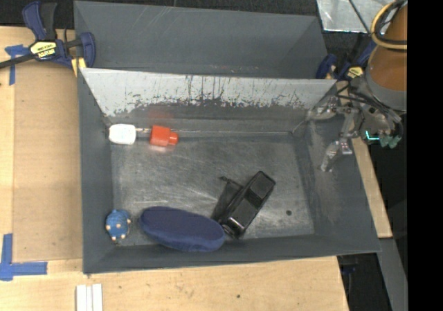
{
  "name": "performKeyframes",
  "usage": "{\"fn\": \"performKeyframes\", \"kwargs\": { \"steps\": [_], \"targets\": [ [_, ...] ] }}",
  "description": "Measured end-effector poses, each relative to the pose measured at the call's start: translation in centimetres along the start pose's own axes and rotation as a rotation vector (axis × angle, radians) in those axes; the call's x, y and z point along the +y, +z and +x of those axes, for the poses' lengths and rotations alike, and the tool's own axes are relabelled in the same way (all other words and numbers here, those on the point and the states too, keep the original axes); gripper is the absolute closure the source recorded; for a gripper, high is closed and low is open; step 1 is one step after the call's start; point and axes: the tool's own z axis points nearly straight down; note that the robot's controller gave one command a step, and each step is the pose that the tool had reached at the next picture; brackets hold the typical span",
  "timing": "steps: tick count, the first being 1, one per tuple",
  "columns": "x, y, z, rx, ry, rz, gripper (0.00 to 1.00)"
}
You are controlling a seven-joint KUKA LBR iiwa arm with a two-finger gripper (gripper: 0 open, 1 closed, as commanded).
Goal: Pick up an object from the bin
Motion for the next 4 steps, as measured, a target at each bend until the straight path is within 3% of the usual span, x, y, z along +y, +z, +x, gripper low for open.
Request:
{"fn": "performKeyframes", "kwargs": {
  "steps": [1,2,3,4],
  "targets": [
    [7.1,14.9,4.2,-0.012,-0.098,0.002,0.0],
    [13.2,13.0,3.2,-0.01,-0.205,0.002,0.0],
    [22.4,13.1,5.7,-0.004,-0.565,-0.001,0.0],
    [22.0,15.6,6.8,-0.024,0.064,-0.01,0.0]
  ]
}}
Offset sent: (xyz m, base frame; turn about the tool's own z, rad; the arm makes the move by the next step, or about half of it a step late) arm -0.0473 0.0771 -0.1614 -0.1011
